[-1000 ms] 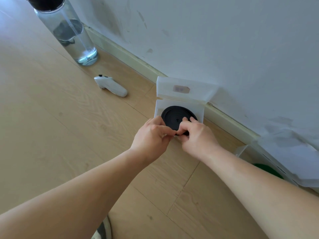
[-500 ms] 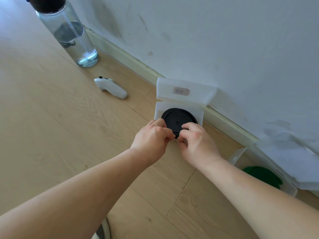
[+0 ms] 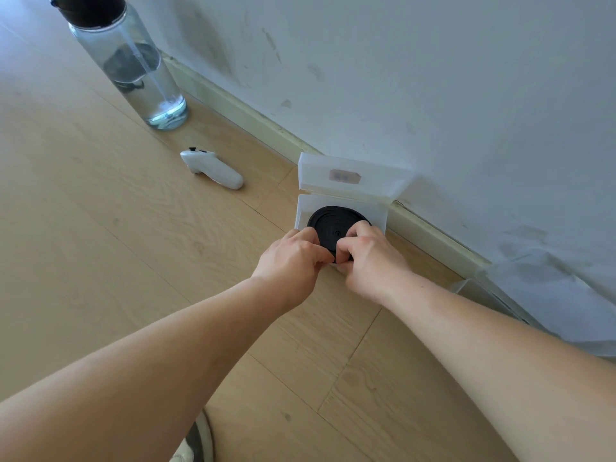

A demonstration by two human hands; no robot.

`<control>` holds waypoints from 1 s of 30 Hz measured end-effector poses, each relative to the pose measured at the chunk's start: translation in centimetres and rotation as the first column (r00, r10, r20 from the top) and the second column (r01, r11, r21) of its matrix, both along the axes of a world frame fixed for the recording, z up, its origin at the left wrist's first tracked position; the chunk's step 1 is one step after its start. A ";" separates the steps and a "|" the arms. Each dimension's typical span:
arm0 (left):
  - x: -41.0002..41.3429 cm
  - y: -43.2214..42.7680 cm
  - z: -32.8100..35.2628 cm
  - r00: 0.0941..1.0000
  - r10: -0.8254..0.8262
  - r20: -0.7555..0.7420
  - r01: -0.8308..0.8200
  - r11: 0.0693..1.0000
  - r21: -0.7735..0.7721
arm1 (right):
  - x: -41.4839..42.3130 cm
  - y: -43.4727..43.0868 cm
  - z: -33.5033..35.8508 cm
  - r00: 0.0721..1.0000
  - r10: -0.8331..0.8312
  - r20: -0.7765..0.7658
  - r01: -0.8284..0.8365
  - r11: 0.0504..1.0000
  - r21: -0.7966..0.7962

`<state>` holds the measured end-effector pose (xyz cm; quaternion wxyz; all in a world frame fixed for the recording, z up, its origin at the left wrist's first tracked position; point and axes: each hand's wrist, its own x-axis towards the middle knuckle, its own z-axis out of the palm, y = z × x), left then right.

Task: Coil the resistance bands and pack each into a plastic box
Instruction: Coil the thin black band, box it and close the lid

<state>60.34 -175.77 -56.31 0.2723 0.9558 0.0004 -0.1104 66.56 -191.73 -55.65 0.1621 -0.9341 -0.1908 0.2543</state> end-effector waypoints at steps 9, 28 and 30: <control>1.0 0.6 1.0 0.989 0.082 -0.119 -0.093 0.992 -0.085 | 0.9 -0.8 0.5 0.995 -0.044 -0.090 0.055 0.991 0.120; 1.3 2.0 2.6 0.891 0.375 0.254 -0.339 0.924 -0.174 | 2.6 -2.8 5.1 0.854 -0.520 -0.020 0.482 0.777 0.404; 2.9 2.6 4.0 0.829 0.522 0.200 -0.474 0.846 -0.244 | 3.4 -2.6 5.7 0.783 -0.623 -0.004 0.559 0.699 0.446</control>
